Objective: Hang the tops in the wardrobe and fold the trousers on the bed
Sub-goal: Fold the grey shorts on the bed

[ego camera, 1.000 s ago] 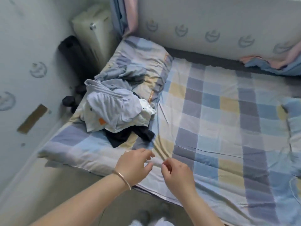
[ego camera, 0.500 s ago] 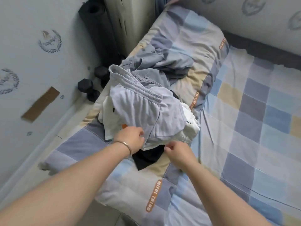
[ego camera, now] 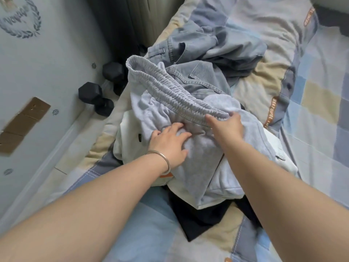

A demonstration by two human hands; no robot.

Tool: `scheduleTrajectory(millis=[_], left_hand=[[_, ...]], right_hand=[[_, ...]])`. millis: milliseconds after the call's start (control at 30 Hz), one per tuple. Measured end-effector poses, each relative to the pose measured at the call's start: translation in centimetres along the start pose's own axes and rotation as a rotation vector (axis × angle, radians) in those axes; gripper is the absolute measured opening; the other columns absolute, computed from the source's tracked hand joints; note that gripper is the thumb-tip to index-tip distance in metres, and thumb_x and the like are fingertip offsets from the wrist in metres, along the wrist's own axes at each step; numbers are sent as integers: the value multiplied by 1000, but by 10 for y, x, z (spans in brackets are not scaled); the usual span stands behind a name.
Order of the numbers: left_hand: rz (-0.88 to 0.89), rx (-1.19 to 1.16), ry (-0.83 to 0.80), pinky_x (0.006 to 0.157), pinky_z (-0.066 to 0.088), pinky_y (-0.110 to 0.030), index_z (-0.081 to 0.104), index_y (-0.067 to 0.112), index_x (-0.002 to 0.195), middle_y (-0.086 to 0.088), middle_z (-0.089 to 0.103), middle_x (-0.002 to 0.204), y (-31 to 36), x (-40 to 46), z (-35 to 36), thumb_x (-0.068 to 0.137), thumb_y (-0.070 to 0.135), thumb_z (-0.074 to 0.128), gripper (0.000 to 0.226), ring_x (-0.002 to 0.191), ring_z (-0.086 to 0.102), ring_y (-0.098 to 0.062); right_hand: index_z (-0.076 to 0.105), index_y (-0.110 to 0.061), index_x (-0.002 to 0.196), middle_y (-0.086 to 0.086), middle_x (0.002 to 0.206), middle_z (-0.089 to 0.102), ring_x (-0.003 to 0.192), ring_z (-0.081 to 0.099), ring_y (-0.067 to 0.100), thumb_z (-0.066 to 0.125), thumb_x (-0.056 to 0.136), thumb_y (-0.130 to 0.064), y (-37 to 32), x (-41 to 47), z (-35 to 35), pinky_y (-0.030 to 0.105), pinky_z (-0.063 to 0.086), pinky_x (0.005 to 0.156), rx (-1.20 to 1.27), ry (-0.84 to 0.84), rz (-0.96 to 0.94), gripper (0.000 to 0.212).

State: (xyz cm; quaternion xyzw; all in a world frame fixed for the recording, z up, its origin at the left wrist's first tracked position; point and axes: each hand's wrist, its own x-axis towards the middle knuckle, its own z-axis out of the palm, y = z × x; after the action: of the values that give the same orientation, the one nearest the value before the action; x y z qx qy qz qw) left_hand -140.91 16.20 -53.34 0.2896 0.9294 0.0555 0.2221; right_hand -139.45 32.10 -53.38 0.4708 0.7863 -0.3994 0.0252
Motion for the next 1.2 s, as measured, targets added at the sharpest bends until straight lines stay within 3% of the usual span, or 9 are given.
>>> scheduleTrajectory(millis=[100,167,267,367,467,667,800,1100,1200], left_hand=[[45,-133,215,101,38,-44,31,25,141,1,29,146,-4,-2,-30,83,30,62,65,129,39,-23],[237,-6,407,102,36,-50,35,25,135,-1,38,142,-7,-4,-59,68,24,73,77,127,40,-24],[649,249,419,100,33,-63,61,21,98,4,68,95,3,-15,-97,55,29,74,45,99,64,-16],[719,287,257,87,52,-48,54,26,72,13,57,57,28,-43,-124,57,36,68,23,55,61,-8],[599,341,161,68,52,-22,49,29,67,15,55,51,55,-65,-141,46,39,75,36,47,56,-2],[242,113,157,66,35,-30,57,28,95,4,67,98,129,-104,-188,80,36,48,19,94,62,-24],[339,78,185,74,44,-32,58,31,104,9,58,109,220,-136,-225,84,34,56,20,100,60,-23],[360,53,390,83,47,-33,57,36,122,2,62,117,398,-213,-285,78,19,53,47,109,57,-26],[312,198,357,75,47,-31,59,35,111,5,65,111,426,-228,-279,78,22,53,36,105,59,-24]], right_hand=[[67,-13,100,10,97,69,95,63,30,64,76,-22,-15,-19,-11,28,45,72,-153,-128,-160,26],[66,-14,92,9,90,67,86,62,32,61,77,-12,-22,-48,-26,27,38,62,-339,-121,-525,16],[66,-20,80,2,70,53,57,56,25,66,63,-12,-26,-88,-73,25,35,44,-365,-145,-1000,19],[68,-20,80,-7,74,41,59,50,19,60,68,-18,-18,-112,-142,33,44,48,-296,-258,-915,14],[67,-15,77,-17,81,43,71,49,4,57,74,-24,-14,-130,-221,24,44,66,-145,-258,-791,14],[61,-14,64,-7,59,52,57,43,3,62,84,0,22,-154,-396,19,34,56,164,-106,-549,24],[67,-32,68,-13,61,60,60,48,0,60,79,-11,72,-168,-497,22,38,60,205,-1,-504,24],[63,-28,73,-13,60,60,54,49,-5,60,86,1,148,-192,-690,9,36,54,186,99,-577,32],[63,-24,76,-20,59,61,56,50,-5,60,86,3,171,-206,-724,8,36,55,152,62,-576,29]])
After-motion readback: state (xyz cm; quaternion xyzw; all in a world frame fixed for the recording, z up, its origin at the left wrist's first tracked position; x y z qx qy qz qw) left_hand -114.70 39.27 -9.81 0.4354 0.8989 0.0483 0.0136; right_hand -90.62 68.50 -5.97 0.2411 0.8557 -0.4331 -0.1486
